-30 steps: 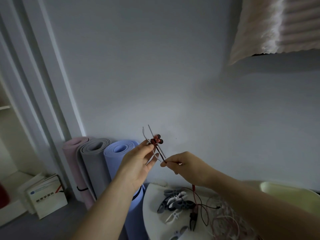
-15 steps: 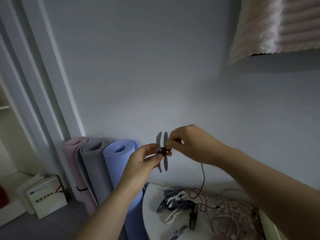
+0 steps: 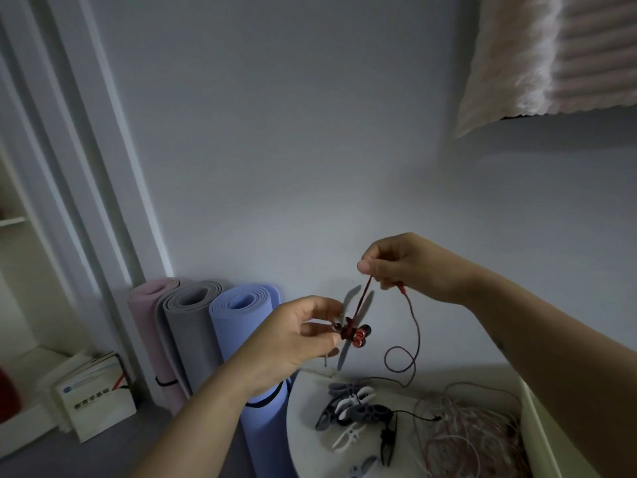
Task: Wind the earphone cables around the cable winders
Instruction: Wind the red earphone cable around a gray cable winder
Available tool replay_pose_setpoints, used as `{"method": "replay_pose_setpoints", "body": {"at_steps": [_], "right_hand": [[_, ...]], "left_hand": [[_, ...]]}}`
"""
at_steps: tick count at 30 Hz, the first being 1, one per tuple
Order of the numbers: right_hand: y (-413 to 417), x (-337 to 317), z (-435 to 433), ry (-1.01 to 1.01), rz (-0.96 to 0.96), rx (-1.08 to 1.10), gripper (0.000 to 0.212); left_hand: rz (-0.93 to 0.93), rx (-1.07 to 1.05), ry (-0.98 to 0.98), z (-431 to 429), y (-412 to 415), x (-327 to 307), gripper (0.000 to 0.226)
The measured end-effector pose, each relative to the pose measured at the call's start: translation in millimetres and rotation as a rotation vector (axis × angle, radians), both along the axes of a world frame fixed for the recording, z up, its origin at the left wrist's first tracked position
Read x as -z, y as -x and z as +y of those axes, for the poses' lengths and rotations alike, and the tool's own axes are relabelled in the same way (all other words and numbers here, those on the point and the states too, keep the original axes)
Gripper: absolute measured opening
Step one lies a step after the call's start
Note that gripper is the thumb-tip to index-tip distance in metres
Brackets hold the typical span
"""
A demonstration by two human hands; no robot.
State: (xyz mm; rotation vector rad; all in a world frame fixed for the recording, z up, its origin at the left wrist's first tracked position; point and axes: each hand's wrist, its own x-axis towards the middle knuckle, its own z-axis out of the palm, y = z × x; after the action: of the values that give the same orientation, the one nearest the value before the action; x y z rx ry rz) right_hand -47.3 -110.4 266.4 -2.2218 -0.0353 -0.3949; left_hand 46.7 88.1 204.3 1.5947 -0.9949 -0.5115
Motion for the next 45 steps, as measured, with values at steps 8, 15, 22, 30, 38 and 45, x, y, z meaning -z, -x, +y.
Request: {"method": "replay_pose_setpoints", "body": {"at_steps": [8, 15, 22, 30, 38, 45], "right_hand": [[-23.2, 30.5, 15.8, -0.705, -0.015, -0.095, 0.009], [-27.1, 69.2, 36.5, -0.728, 0.01, -0.027, 0.018], [-17.1, 74.1, 54.7, -0.317, 0.09, 0.048, 0.028], [-9.2, 50.4, 59.4, 0.217, 0.151, 0.001, 0.031], [-3.4, 4.4, 47.7, 0.714, -0.043, 0.149, 0.016], [-2.0, -5.3, 24.3, 0.565, -0.079, 0.093, 0.016]], "left_hand": [[0.112, 0.129, 0.207, -4.9, 16.0, -15.8, 0.035], [0.387, -0.064, 0.436, -13.4, 8.8, -13.2, 0.033], [0.449, -0.282, 0.422, -14.5, -8.4, -0.5, 0.023], [0.308, -0.454, 0.335, -13.4, -17.1, 8.6, 0.024], [-0.021, -0.35, 0.154, -10.5, -7.9, 17.1, 0.028], [-0.126, -0.216, 0.04, -6.5, -5.5, 10.4, 0.033]]}}
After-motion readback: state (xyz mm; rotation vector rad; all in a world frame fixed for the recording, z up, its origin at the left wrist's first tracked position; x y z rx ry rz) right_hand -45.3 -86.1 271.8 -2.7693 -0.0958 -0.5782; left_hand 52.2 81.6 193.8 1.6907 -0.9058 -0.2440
